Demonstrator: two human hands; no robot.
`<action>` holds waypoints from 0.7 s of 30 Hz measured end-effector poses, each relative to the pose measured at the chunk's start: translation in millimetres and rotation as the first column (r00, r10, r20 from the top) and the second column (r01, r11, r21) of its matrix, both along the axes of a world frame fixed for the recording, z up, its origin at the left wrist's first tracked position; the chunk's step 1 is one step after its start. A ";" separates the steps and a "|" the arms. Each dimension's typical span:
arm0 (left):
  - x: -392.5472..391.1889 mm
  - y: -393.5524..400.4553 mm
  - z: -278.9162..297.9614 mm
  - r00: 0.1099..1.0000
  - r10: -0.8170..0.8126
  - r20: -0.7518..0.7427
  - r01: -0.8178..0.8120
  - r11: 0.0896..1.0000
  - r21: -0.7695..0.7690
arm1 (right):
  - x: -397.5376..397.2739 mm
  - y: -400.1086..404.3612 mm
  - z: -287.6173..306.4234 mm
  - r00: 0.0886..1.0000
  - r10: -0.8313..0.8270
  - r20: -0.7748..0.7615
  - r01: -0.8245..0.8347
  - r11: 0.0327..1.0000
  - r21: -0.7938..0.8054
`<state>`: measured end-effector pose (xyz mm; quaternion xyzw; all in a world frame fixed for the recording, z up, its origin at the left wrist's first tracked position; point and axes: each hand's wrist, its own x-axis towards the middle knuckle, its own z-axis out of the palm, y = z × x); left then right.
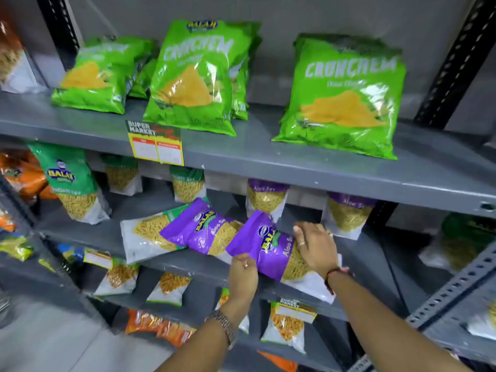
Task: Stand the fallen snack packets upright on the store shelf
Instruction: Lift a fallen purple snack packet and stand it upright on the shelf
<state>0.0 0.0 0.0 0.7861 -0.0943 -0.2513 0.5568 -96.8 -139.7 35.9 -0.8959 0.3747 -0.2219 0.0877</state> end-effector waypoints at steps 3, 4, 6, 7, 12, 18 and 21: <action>0.0 -14.7 -16.5 0.966 -0.008 -0.258 0.010 1.000 0.007 | 16.1 -30.1 -15.9 0.993 -0.048 -0.103 0.063 0.988 0.140; -1.2 -17.9 -18.0 0.940 -0.025 -0.340 0.031 0.999 0.013 | 21.0 -42.2 -19.4 0.984 -0.091 -0.155 0.128 0.961 0.244; -6.2 -25.7 -27.3 0.884 -0.132 -0.448 0.172 0.984 0.048 | 31.8 -59.9 -27.3 0.969 -0.087 -0.232 0.172 0.910 0.377; -8.3 -30.3 -31.8 0.852 -0.193 -0.487 0.252 0.966 0.057 | 36.6 -66.7 -29.1 0.964 -0.079 -0.255 0.189 0.877 0.442; -18.9 -48.3 -42.5 0.835 -0.241 -0.495 0.239 0.969 -0.068 | 44.6 -85.3 -32.0 0.960 0.042 -0.277 0.147 0.765 0.627; -23.1 -46.0 -51.7 0.916 -0.182 -0.357 0.161 0.983 -0.088 | 25.5 -84.6 -34.9 0.977 -0.048 -0.207 0.177 0.723 0.668; -26.8 -41.5 -49.5 0.934 -0.161 -0.318 0.112 0.979 -0.168 | 3.2 -75.7 -44.7 0.967 -0.244 -0.071 0.213 0.623 0.753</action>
